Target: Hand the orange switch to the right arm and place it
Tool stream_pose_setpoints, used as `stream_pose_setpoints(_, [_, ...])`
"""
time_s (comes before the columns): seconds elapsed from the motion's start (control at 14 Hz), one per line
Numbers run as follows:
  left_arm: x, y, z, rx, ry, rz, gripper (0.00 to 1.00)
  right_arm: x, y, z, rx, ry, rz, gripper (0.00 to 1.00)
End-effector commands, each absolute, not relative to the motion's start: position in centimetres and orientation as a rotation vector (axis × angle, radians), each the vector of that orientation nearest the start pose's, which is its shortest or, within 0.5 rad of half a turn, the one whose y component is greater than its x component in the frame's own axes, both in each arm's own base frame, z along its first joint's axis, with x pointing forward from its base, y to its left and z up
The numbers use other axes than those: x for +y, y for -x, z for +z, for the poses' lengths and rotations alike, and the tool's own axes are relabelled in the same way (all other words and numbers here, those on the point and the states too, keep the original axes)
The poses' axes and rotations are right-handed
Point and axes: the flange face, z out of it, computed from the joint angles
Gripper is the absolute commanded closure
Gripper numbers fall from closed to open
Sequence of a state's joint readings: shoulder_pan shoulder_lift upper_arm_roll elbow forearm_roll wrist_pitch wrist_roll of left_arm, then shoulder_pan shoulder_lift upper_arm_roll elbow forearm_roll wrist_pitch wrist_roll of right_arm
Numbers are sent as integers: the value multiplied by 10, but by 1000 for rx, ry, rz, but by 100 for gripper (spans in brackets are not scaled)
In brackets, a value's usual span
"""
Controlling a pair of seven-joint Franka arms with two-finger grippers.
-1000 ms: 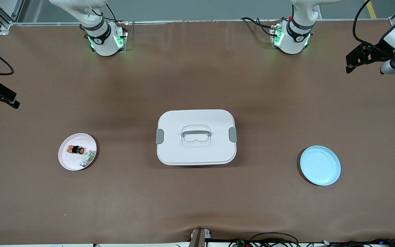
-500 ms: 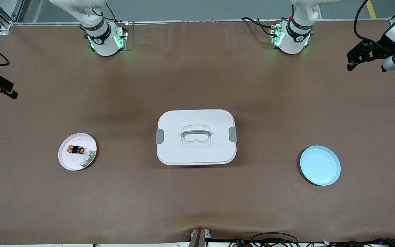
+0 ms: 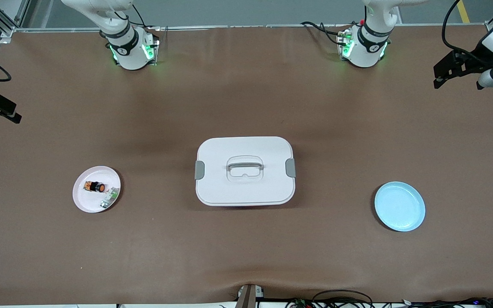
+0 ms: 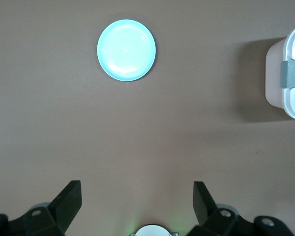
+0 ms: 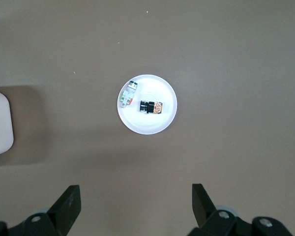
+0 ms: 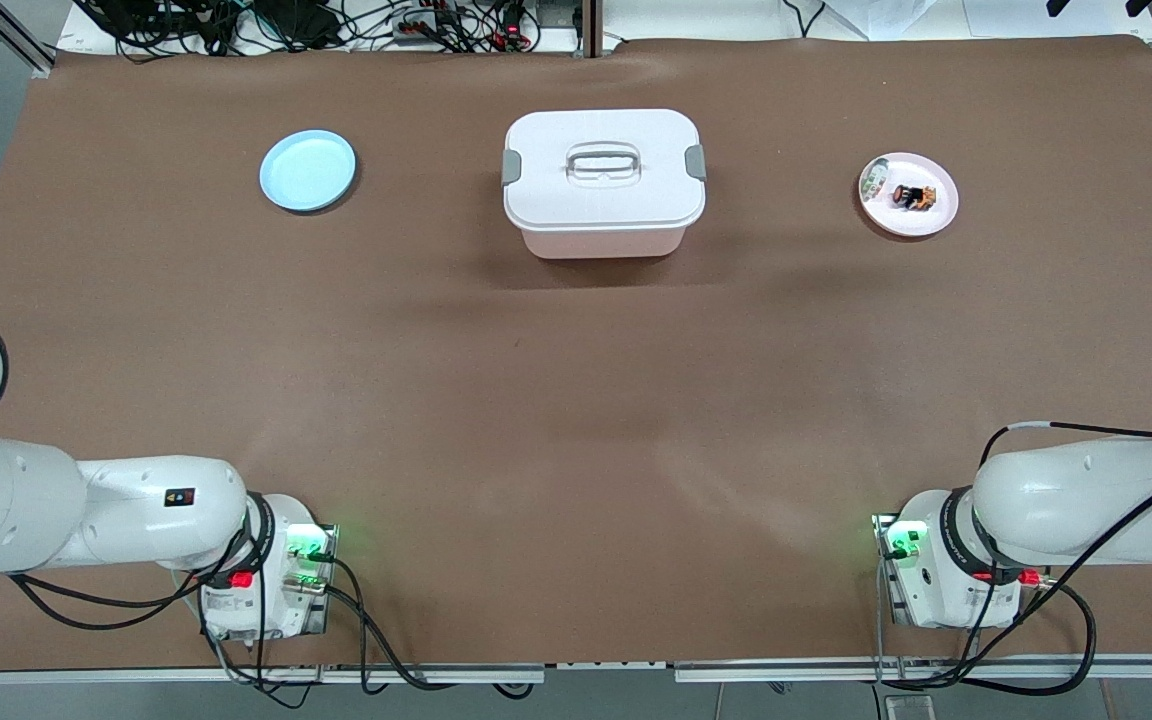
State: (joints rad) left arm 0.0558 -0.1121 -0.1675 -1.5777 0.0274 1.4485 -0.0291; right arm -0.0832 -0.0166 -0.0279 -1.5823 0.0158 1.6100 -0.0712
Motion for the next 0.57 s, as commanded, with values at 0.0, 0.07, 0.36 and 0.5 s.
stream_pose_setpoints(0.0, [-55, -500, 676, 154, 3110, 12, 0, -61, -553, 635, 43, 3148, -76, 0])
stream_pose_setpoints(0.07, [-55, -500, 676, 156, 3110, 12, 0, -60, -554, 636, 41, 3148, -84, 0])
stream_pose_setpoints(0.36, [-52, -502, 682, 150, 3115, -6, 0, -60, -554, 636, 43, 3147, -84, 0])
stream_pose_setpoints(0.5, [-52, -503, 683, 150, 3114, -11, 0, -62, -553, 643, 48, 3149, -103, 0])
